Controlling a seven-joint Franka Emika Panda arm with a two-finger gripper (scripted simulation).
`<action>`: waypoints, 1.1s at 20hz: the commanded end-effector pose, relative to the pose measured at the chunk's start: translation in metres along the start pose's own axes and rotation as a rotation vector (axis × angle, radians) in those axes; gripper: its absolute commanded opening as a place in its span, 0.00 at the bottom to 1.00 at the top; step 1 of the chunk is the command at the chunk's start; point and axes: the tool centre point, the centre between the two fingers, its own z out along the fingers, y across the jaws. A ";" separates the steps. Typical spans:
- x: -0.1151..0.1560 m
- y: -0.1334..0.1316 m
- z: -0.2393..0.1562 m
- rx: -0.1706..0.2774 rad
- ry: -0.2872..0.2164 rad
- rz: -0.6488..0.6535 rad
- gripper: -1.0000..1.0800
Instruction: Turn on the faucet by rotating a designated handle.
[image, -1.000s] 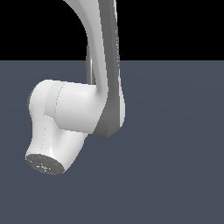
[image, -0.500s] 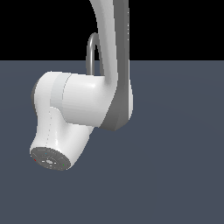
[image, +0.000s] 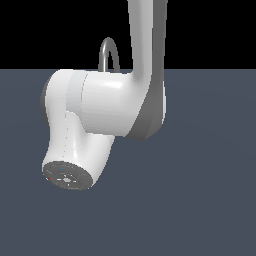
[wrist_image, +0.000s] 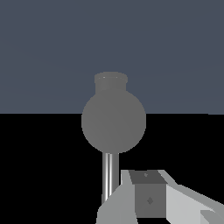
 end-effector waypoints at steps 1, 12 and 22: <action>0.001 -0.007 0.000 0.005 -0.002 0.000 0.00; 0.005 -0.065 0.004 0.039 -0.029 0.000 0.00; 0.028 -0.053 0.003 0.029 -0.031 0.015 0.00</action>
